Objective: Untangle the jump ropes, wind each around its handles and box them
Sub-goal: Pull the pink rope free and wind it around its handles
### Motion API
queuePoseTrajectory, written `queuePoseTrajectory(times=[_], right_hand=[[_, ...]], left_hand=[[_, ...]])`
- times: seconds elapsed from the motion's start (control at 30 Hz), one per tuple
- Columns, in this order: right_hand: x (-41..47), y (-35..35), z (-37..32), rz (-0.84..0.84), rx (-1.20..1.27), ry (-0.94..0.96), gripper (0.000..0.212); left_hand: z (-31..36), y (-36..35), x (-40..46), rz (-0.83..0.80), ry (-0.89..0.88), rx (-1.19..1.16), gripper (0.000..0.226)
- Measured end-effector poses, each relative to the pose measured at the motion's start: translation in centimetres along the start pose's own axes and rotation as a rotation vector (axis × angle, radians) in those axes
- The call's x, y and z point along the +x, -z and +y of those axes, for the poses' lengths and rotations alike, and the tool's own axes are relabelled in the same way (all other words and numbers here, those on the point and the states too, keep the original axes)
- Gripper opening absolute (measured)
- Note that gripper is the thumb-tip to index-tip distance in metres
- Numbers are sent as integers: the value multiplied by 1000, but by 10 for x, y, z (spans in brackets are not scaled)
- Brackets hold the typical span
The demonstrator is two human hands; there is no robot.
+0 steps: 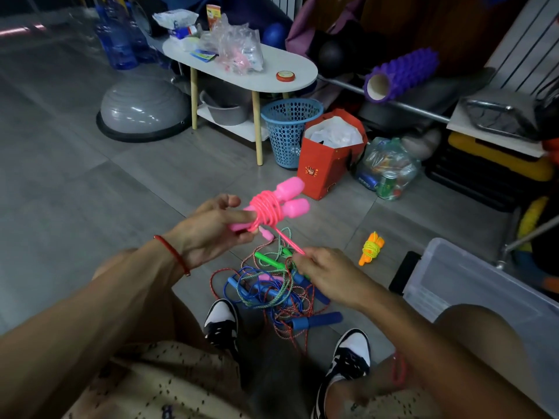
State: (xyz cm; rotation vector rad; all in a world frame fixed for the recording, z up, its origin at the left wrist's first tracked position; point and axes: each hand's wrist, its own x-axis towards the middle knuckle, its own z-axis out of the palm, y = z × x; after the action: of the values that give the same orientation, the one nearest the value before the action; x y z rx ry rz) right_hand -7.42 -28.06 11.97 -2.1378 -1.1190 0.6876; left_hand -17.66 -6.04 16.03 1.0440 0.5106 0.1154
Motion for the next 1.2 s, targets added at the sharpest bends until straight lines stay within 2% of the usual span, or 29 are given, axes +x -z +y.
queuePoseTrajectory(times=[0.13,0.2,0.27,0.33,0.4,0.5,0.6,0.77,0.9,0.97,1.0,1.03,1.1,1.2], right_hand=[[-10,7,-5,119,-446,273,18],[-14,8,-5,200,-634,417,19],[-14,16,-2,249,-731,472,23],[-10,28,1,274,-739,502,27],[-4,40,1,265,-707,545,31],[-2,50,-1,248,-497,511,34],[-5,57,0,233,-97,354,27],[-5,55,8,101,296,227,16],[-6,57,6,-43,591,268,10],[-6,51,6,-70,794,197,12],[-6,44,7,-19,738,150,12],[-5,34,10,54,580,108,21],[-6,14,12,90,318,91,38],[-10,1,5,58,1,173,28]], left_hand=[[-11,1,7,72,-38,198,45],[-15,5,11,102,-31,365,44],[-22,3,11,75,-78,603,42],[-28,-1,11,-3,-155,894,39],[-32,-3,6,-150,-160,1130,39],[-32,-11,-3,-427,-126,1274,44],[-25,-19,-13,-558,-23,1041,39],[-11,-25,-27,-719,112,565,39],[-11,-29,-27,-750,68,169,41],[-12,-31,-25,-715,30,30,39],[-12,-33,-24,-665,15,-27,37],[-13,-34,-21,-592,-5,-78,37],[-16,-33,-13,-417,-54,-151,37],[-23,-27,0,-225,-82,-126,41]])
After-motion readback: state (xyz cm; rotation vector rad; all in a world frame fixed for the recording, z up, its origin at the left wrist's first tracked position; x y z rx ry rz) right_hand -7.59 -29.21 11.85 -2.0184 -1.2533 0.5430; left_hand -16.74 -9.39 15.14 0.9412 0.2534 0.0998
